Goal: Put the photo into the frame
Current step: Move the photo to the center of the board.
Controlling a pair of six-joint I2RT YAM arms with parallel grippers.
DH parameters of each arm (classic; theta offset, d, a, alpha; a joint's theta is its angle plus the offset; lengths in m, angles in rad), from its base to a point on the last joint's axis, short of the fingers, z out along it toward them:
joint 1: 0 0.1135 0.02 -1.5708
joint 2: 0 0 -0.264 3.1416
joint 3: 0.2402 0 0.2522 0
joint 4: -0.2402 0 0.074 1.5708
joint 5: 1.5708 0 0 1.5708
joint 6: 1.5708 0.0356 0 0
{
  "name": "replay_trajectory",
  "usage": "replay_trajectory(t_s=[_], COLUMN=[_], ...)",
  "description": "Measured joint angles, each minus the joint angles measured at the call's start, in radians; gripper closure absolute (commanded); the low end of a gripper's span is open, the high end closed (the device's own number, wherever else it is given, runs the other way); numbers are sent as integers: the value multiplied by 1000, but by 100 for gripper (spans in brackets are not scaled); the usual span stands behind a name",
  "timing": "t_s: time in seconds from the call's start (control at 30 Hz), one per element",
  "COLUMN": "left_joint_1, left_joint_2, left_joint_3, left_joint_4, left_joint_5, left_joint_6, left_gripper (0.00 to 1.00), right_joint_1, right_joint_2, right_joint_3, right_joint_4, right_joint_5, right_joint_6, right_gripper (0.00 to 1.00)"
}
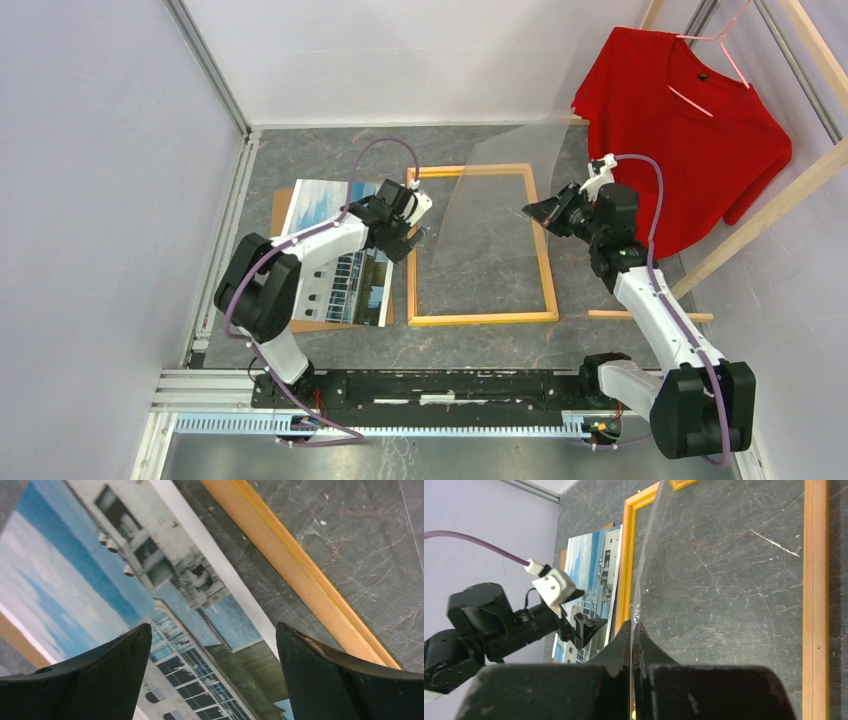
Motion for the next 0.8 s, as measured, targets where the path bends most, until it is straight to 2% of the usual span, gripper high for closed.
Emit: replay_trajectory(t_s=[0.17,0.37,0.53,0.8], left_joint_1=[-22,-28,-30,46], left_joint_2=[59,56,22,-33], left_joint_3=[-59,-89,-173,-275], left_joint_4=[39,136,254,336], left_joint_5=[-6,-66,-150,-251], left_joint_6=[-6,-3,42,147], left_gripper=[0,0,0,0], right_joint_1=[-18,-22,-23,-23], right_joint_2=[0,0,0,0], right_joint_3=[-1,-1,-1,-5], right_joint_4=[-29,-40,-39,-32], right_joint_5=[-7,-15,-30,-52], right_joint_6=[-9,-13,-11,-8], right_gripper=[100,100,100,100])
